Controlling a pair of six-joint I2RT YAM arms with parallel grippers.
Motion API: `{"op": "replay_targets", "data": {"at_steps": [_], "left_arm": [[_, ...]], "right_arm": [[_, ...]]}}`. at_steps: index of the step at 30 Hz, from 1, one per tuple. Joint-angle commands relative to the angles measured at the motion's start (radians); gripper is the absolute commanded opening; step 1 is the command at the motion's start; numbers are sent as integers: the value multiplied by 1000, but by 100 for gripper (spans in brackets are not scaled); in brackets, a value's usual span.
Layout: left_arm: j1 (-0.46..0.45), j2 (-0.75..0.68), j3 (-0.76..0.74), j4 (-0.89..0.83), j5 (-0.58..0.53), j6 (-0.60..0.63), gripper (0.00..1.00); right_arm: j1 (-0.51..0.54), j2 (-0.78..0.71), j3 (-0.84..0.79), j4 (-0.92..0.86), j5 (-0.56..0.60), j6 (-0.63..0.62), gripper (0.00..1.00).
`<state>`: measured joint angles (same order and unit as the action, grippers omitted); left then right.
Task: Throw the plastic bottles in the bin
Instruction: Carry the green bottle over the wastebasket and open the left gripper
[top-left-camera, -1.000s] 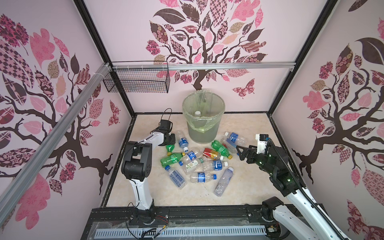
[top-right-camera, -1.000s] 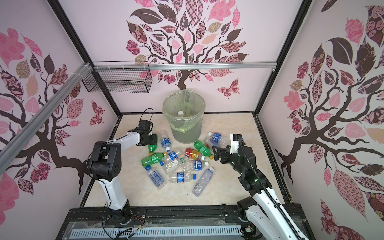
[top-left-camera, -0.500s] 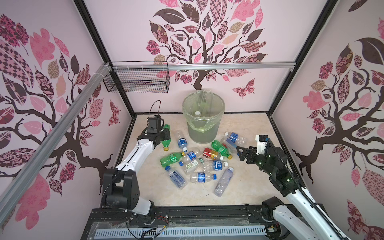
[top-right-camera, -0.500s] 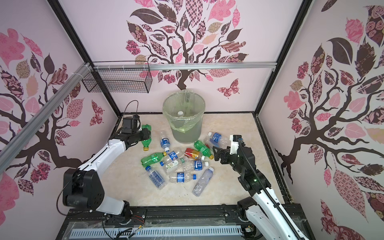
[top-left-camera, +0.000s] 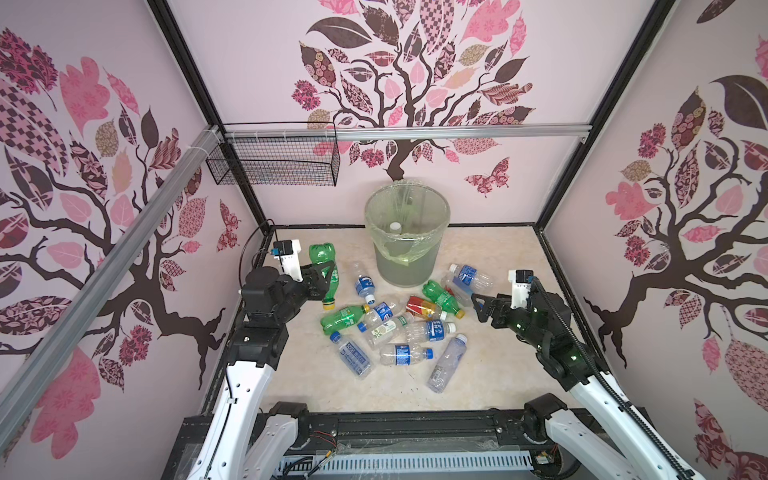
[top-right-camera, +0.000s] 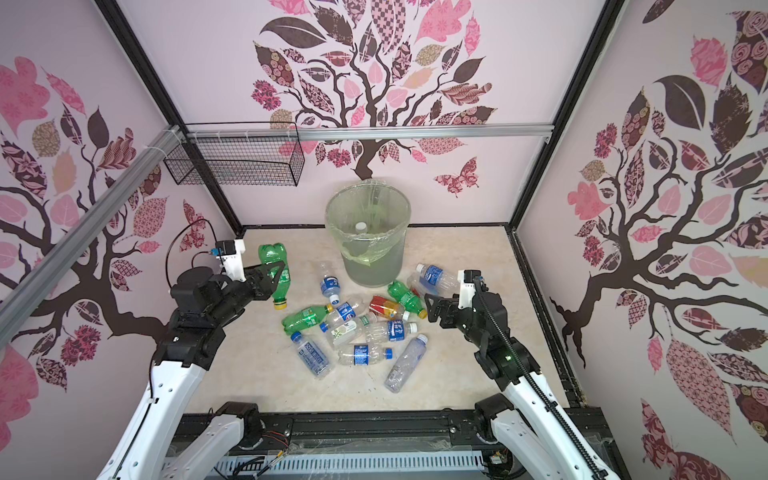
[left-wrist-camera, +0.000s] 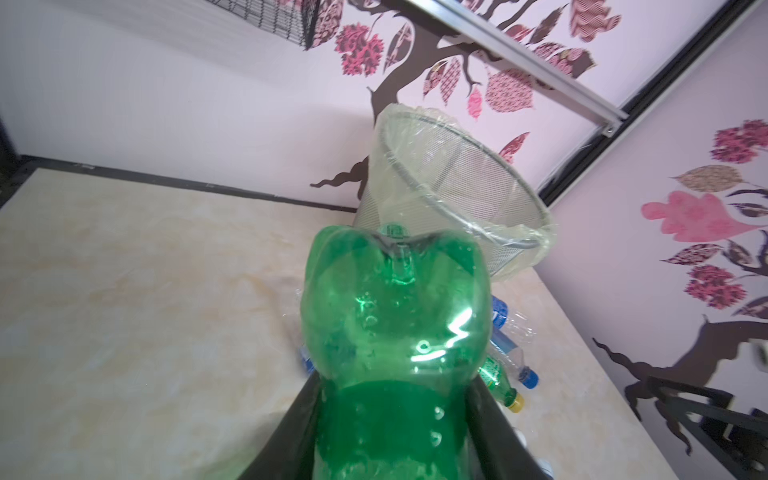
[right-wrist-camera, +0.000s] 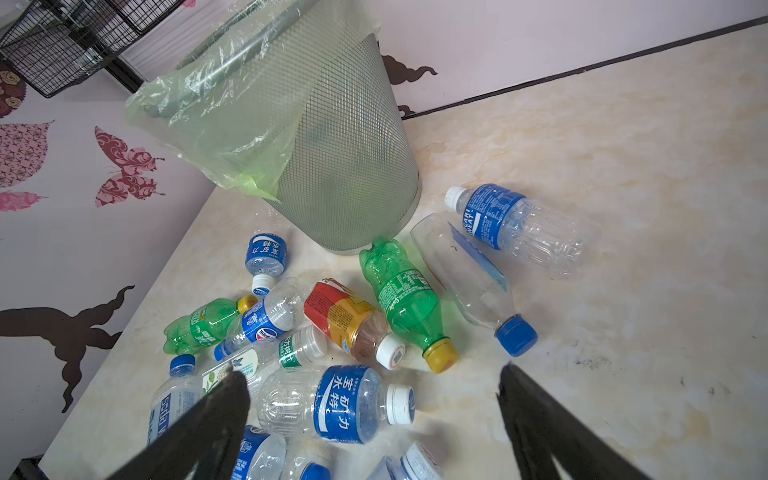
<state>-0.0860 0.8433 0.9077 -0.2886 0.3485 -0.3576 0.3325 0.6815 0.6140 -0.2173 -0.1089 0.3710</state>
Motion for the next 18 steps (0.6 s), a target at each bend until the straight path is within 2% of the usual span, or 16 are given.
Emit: {"op": "replay_targets", "data": {"at_steps": [1,4,8,9,10,11,12,13,14,15,18], "left_arm": [[-15,78,79,113,92,-69,40],[-113,271,265,131,65,-37,39],[-254,604,649,86,9,9,40],[-264,688,754,52,0,-2,47],[-268,784,887,-24,-4,-10,62],[-270,872,1033,-121,1,-1,68],[-270,931,1136,-198,2,10,79],[-270,971,1207,-257,-8,15,83],[-270,977,1218,-268,-21,14,89],[-270,960,1191,-252,-31,11,91],[-266,833,984,-151,-92,12,98]], "right_arm": [[0,-7,6,-14,-16,8,96],[0,-5,11,-16,-29,8,95],[0,-7,13,-27,-12,19,95],[0,-5,13,-32,-6,23,95],[0,-2,16,-41,3,27,95],[0,2,22,-52,15,32,95],[0,5,26,-65,22,35,95],[0,8,31,-80,34,37,95],[0,13,36,-94,49,36,95],[0,15,39,-105,62,37,95],[-1,32,43,-125,108,37,96]]}}
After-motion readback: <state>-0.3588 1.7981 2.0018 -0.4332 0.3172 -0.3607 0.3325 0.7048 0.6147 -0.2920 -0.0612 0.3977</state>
